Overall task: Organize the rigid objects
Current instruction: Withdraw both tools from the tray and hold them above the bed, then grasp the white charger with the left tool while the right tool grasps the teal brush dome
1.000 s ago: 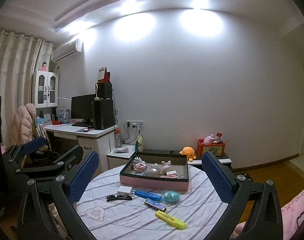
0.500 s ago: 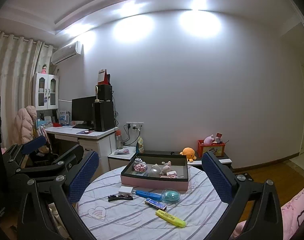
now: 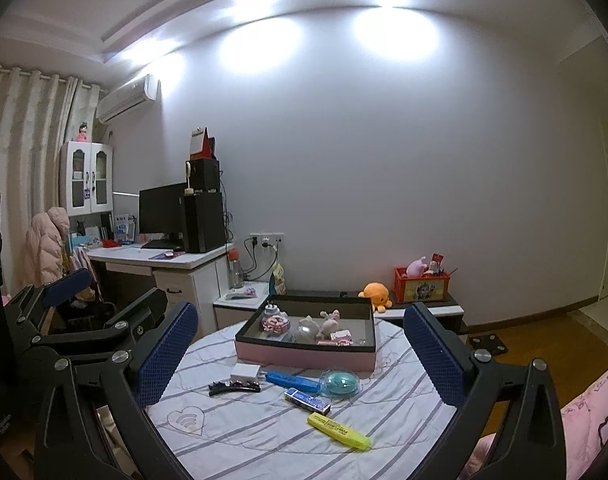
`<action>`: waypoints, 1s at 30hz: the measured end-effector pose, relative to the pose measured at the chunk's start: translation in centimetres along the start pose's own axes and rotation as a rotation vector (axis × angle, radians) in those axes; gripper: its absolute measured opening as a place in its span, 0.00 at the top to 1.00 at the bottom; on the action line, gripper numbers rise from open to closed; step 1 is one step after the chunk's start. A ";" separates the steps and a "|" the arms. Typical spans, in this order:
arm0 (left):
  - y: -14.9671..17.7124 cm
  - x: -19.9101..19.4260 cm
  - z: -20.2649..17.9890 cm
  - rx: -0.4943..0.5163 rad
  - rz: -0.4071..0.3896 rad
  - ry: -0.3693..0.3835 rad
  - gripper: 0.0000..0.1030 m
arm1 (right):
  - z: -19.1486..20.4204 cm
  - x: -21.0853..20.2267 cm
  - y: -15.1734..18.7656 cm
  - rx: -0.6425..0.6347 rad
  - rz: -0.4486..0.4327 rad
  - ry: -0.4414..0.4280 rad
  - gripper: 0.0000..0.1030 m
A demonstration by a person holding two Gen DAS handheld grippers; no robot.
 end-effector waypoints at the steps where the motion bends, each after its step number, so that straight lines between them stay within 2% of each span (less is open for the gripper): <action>1: 0.4 0.6 -0.1 0.002 0.010 0.004 0.00 | -0.2 0.5 0.3 0.002 0.013 0.004 0.00; 5: 2.6 3.6 -0.8 0.006 0.085 0.039 0.00 | -1.1 3.1 1.9 0.014 0.070 0.015 0.00; 10: 7.3 9.1 -2.0 0.002 0.245 0.121 0.00 | -3.3 8.0 5.4 0.051 0.205 0.040 0.00; 16: 12.9 14.8 -1.5 -0.014 0.408 0.109 0.00 | -7.4 14.1 10.4 0.139 0.395 0.102 0.00; 23: 16.6 19.0 -0.7 -0.023 0.519 0.116 0.00 | -11.1 19.6 14.4 0.182 0.539 0.188 0.00; 30: 18.2 21.8 -1.3 -0.019 0.566 0.138 0.00 | -12.9 24.6 17.1 0.163 0.673 0.245 0.00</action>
Point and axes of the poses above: each gripper's, at about its wrist camera, not at the fingertips, and x roughly the way its jaws point, z to its left, y to its underside, the point moved 8 cm from there along x, roughly the way its jaws point, and after that the axes turned 13 degrees about x, right-handed, at the moved point
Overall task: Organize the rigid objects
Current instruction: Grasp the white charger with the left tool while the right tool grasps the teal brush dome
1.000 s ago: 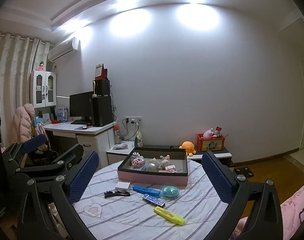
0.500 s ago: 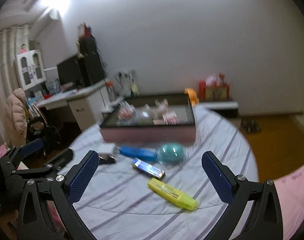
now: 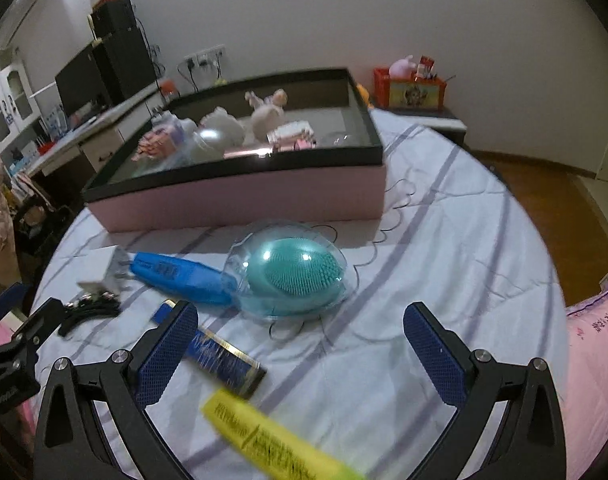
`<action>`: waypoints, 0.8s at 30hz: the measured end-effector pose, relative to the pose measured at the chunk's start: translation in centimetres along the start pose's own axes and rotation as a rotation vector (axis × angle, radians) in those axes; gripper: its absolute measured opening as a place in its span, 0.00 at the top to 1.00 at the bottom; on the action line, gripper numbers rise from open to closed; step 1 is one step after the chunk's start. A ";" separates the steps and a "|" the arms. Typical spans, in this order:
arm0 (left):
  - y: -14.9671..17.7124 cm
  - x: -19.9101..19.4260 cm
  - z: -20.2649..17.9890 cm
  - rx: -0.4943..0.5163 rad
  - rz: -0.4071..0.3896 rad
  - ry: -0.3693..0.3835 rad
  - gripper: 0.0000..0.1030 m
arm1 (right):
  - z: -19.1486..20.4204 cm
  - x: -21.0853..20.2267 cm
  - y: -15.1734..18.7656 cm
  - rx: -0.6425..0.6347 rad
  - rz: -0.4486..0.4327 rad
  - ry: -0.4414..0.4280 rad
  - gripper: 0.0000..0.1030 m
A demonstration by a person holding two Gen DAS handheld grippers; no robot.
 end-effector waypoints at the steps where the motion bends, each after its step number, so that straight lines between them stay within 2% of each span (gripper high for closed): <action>1: 0.0 0.3 -0.1 -0.002 0.005 0.009 0.00 | -0.2 0.4 -0.2 0.002 0.001 0.014 0.00; 3: -0.1 0.8 -0.1 -0.005 0.012 0.024 0.00 | -0.6 1.3 -0.5 0.004 0.013 0.034 0.00; 15: -0.6 4.1 -1.5 0.016 0.081 0.074 0.00 | 0.2 2.7 -1.7 0.003 0.059 0.023 0.00; 17: -0.7 4.3 -1.7 0.022 0.088 0.076 0.00 | 0.4 2.9 -1.9 -0.002 0.059 0.013 0.09; 19: -0.7 4.5 -1.7 0.023 0.095 0.084 0.00 | 0.5 2.6 -1.8 -0.001 0.054 -0.026 0.26; 24: -1.2 5.5 -1.8 0.000 0.112 0.099 0.00 | -0.4 1.8 -1.4 -0.008 0.032 -0.026 0.26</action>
Point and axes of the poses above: each gripper's, at about its wrist camera, not at the fingertips, and x roughly the way its jaws point, z to its left, y to its underside, the point moved 8 cm from there along x, roughly the way its jaws point, and after that the axes turned 13 degrees about x, right-handed, at the moved point
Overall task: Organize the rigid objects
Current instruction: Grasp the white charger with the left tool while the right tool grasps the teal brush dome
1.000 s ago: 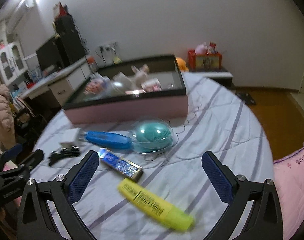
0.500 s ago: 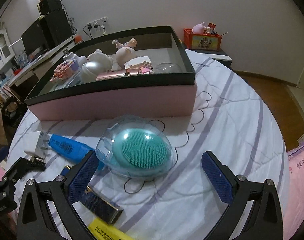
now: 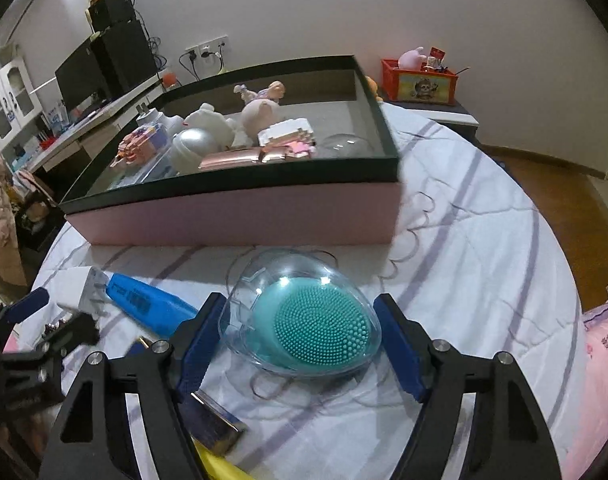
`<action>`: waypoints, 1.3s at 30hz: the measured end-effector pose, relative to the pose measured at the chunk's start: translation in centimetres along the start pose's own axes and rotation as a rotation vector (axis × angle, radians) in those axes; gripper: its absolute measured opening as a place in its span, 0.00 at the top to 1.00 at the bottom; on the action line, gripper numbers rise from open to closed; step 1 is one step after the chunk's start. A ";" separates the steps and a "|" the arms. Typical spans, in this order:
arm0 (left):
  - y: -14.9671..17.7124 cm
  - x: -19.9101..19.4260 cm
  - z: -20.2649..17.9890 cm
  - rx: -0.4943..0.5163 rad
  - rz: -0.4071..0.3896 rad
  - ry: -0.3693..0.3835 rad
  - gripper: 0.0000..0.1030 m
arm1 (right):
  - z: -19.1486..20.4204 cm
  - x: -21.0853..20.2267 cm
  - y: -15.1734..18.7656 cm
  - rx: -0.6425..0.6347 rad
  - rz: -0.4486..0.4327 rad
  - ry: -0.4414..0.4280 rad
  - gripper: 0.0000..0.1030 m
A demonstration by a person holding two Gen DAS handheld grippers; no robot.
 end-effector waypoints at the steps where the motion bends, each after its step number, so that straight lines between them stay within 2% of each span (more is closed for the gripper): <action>1: 0.0 0.3 0.1 -0.005 0.011 -0.008 0.00 | -0.3 -0.2 0.1 0.004 -0.002 -0.001 0.26; 3: -0.2 0.7 0.4 -0.012 0.021 -0.035 0.00 | -0.7 -0.5 0.2 0.003 -0.005 0.000 0.26; 6: 0.0 1.3 0.6 -0.029 0.032 -0.030 0.03 | -0.9 -0.6 0.1 -0.005 -0.011 -0.007 0.26; 7: 0.0 1.4 0.6 -0.024 0.030 -0.029 0.08 | -0.8 -0.6 0.2 -0.013 -0.015 -0.010 0.26; 9: -0.4 1.1 0.1 -0.003 -0.002 0.001 0.35 | -0.8 -0.5 0.1 -0.018 -0.023 -0.012 0.26; 11: -0.7 1.0 -0.5 0.016 -0.015 0.022 0.43 | -0.7 -0.5 0.1 -0.022 -0.027 -0.014 0.26; 20: -0.9 -0.9 -0.2 0.012 -0.053 -0.014 0.44 | -0.6 -1.9 0.2 -0.028 -0.068 -0.040 0.27; 27: -0.9 -3.4 -0.2 0.017 -0.103 -0.003 0.44 | 0.0 -3.3 0.3 -0.031 -0.086 -0.064 0.27; 39: 0.0 -4.4 -1.2 0.044 -0.089 0.010 0.44 | -1.7 -2.4 2.5 -0.028 -0.044 0.029 0.27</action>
Point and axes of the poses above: each gripper's, at about its wrist camera, not at the fingertips, and x roughly the way its jaws point, z to its left, y to its underside, the point moved 8 cm from there along x, roughly the way its jaws point, and after that the axes turned 13 degrees about x, right-handed, at the moved point
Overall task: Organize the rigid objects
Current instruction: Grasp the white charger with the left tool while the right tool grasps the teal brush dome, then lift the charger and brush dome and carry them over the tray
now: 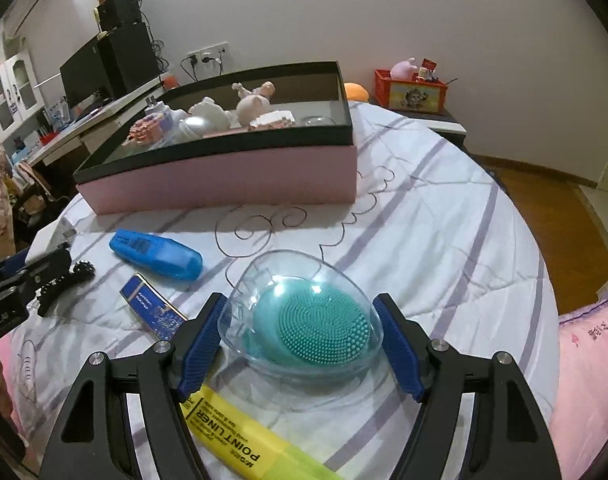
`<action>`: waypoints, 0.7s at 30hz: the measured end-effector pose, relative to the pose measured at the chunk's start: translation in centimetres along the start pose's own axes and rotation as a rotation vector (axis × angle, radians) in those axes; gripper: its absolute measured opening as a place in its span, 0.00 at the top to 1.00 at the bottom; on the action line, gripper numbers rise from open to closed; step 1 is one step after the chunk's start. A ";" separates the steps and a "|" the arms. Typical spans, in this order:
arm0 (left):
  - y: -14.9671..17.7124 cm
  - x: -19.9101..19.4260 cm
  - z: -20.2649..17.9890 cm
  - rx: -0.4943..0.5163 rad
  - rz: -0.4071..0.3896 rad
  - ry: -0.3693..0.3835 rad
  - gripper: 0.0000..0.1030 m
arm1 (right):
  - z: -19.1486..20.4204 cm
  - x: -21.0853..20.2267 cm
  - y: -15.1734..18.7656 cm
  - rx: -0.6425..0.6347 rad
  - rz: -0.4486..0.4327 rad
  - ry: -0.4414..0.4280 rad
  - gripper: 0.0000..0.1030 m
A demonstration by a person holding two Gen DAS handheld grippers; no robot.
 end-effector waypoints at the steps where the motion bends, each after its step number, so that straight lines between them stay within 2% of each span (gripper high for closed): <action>1: 0.0 0.0 -0.1 0.001 0.000 0.001 0.44 | -0.1 0.0 -0.1 0.000 -0.002 0.011 0.27; 6: -0.2 -0.1 -0.1 0.005 -0.004 0.001 0.44 | -0.2 0.7 0.0 -0.008 0.011 0.061 0.25; 7: -0.2 -0.2 -0.1 0.005 -0.005 0.001 0.44 | -0.2 0.6 -0.1 -0.002 0.005 0.046 0.28; 15: -1.1 -1.8 -0.5 0.006 -0.054 0.001 0.44 | 0.2 -1.7 -0.8 0.004 -0.085 -0.011 0.28; 21: -2.3 -4.5 -1.1 0.008 -0.118 0.002 0.44 | 2.4 -4.7 -1.9 -0.005 -0.151 -0.080 0.28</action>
Point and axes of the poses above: each gripper's, at about its wrist camera, not at the fingertips, and x roughly the way its jaws point, z to its left, y to its underside, the point moved 8 cm from there along x, roughly the way its jaws point, and after that the axes turned 13 degrees about x, right-handed, at the moved point
